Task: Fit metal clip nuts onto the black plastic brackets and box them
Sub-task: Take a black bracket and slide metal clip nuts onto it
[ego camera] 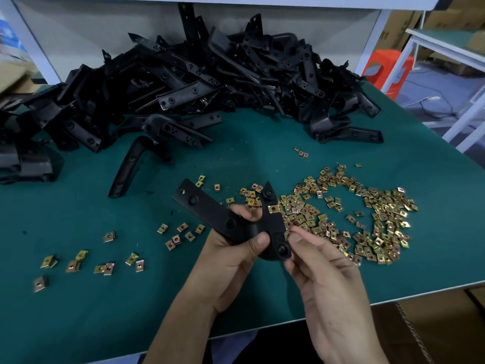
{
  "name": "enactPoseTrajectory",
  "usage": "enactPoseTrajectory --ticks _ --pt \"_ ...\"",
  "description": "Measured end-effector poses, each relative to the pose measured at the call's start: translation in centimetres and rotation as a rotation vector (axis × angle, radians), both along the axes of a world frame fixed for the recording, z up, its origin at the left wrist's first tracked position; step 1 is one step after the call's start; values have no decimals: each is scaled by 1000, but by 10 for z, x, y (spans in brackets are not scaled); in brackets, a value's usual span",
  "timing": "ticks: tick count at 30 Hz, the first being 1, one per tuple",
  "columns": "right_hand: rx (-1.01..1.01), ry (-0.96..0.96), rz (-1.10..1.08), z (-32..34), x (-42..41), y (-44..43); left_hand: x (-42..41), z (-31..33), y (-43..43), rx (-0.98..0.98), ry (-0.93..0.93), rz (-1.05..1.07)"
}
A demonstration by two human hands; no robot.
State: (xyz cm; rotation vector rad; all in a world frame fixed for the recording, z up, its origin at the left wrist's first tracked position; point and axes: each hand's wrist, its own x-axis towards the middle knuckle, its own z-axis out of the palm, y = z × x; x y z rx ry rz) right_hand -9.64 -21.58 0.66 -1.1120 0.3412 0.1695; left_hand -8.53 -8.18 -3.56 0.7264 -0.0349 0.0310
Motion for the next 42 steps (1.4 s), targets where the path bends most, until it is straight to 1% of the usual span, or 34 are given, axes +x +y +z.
enactPoseTrajectory --ticks 6,11,15,22,26,29,33,36,39,42 --pt "-38 -30 -36 -2 -2 7 2 -1 -3 10 17 36" --pt "-104 -55 -25 -5 -3 11 1 -4 0 37 37 35" --pt "-164 -81 -70 -11 -4 12 1 -5 1 46 43 25" --pt "-202 -102 -148 -20 -10 14 2 -6 -3 117 80 12" --pt "-219 -86 -113 -20 -11 16 2 -5 0 106 87 12" --pt "-191 -92 -70 -19 -9 16 1 -5 1 108 120 35" --pt "-134 -155 -4 -17 -8 12 1 -2 -1 89 107 44" --pt "-246 -228 57 -14 -6 5 -2 0 -1 94 86 33" --pt "-386 -291 66 -10 -6 -3 -5 2 -2 106 68 0" --pt "-476 -314 87 -7 -6 -15 -9 3 -8 124 51 -57"
